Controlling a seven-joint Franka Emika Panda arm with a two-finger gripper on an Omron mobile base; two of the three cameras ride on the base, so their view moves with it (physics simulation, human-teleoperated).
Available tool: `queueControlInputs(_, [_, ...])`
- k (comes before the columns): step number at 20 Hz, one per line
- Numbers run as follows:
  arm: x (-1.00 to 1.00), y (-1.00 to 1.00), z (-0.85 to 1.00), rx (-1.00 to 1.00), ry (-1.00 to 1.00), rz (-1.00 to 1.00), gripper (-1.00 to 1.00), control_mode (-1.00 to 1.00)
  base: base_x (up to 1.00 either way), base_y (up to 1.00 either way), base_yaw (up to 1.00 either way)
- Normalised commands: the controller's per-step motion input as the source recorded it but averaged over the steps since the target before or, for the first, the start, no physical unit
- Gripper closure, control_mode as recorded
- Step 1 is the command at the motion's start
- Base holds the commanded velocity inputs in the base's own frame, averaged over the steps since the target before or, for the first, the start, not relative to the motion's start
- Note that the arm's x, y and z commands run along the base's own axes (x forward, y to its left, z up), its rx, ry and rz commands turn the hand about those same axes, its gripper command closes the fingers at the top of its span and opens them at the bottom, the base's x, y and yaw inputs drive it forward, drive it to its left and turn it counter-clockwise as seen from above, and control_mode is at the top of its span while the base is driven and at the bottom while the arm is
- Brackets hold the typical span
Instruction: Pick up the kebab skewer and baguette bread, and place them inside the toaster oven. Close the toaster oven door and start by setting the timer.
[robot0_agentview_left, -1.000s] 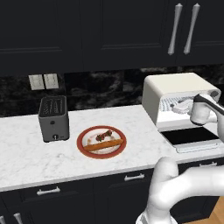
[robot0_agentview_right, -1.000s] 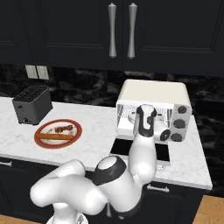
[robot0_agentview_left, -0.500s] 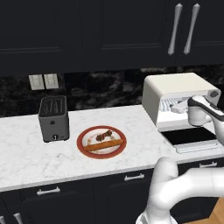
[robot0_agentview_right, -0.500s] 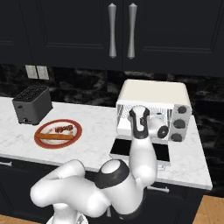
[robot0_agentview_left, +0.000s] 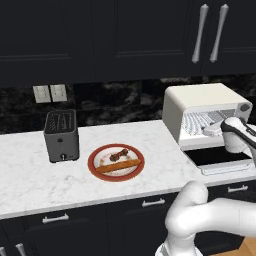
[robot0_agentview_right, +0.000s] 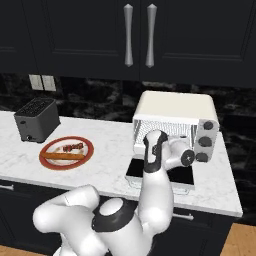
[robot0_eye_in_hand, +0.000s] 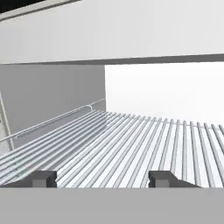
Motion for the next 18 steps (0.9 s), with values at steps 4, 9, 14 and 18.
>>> queueControlInputs(4, [-1.0, -0.31, -0.68, 0.0, 0.08, -0.04, -1.0, -1.0, 0.0, 0.0, 0.0])
queueControlInputs(9, [-0.99, -0.36, -0.49, 0.0, 0.13, -0.04, -1.0, -1.0, 0.0, 0.0, 0.0])
queueControlInputs(14, [-0.98, -0.37, 0.49, 0.02, 0.05, 0.0, -1.0, -1.0, 0.0, 0.0, 0.0])
queueControlInputs(18, [-0.88, 0.01, 1.0, 0.08, 0.13, 0.0, -1.0, -1.0, 0.0, 0.0, 0.0])
